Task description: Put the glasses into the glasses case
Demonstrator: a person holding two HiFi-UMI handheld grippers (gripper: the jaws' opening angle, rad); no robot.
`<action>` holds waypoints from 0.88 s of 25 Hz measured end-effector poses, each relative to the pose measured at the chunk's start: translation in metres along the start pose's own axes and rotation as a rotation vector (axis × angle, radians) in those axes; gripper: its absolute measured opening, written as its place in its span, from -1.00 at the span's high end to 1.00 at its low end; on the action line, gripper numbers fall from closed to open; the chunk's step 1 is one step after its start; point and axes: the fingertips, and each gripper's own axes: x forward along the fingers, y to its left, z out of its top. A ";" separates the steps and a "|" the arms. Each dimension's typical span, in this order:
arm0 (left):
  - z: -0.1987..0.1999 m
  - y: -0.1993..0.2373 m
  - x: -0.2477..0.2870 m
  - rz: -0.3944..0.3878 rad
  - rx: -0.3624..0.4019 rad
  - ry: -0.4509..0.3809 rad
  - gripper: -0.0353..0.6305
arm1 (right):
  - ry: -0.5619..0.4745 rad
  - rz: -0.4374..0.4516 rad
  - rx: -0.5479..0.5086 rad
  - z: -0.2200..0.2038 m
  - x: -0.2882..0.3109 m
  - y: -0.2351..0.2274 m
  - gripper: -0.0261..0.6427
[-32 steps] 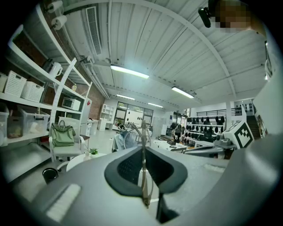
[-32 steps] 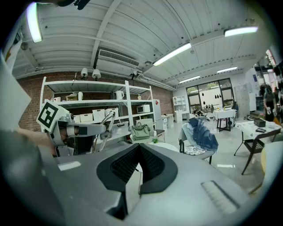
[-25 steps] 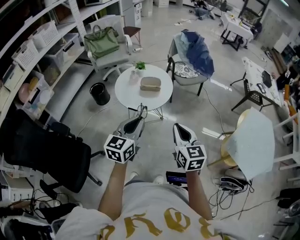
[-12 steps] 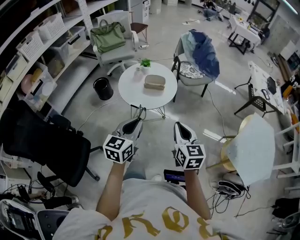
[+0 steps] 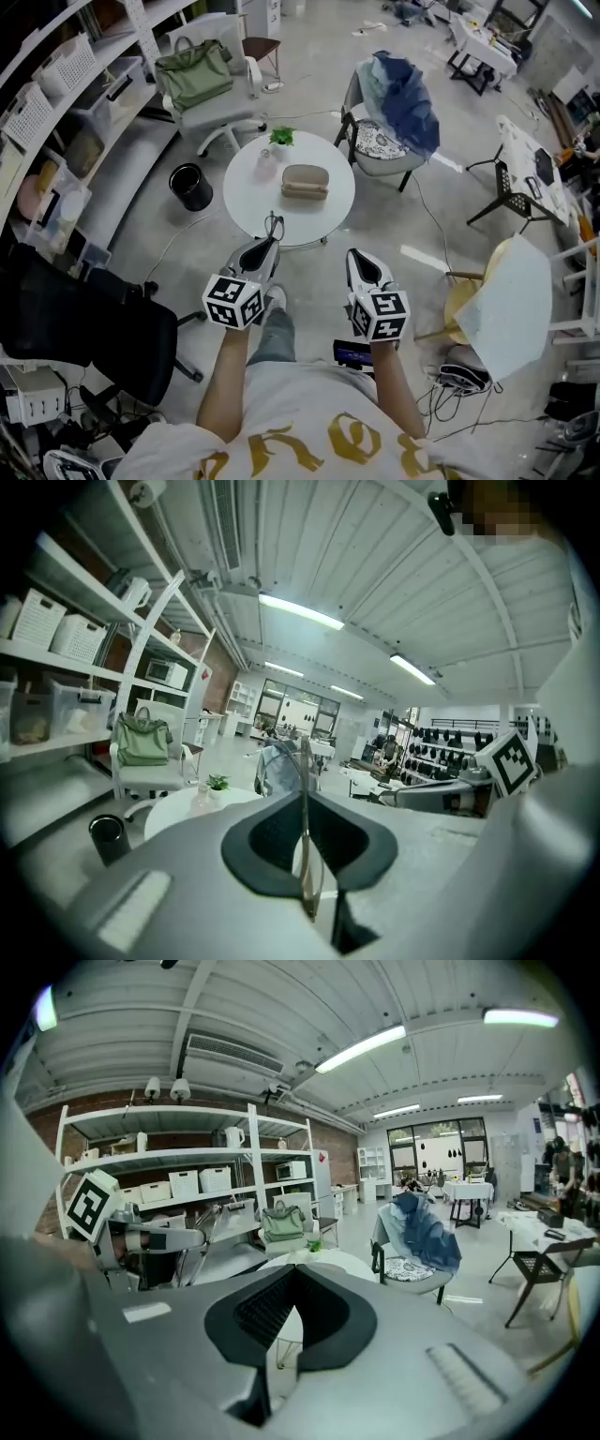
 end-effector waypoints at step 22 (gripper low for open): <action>0.059 0.149 0.188 -0.198 0.087 0.159 0.84 | -0.025 -0.242 0.072 0.085 0.171 -0.074 0.85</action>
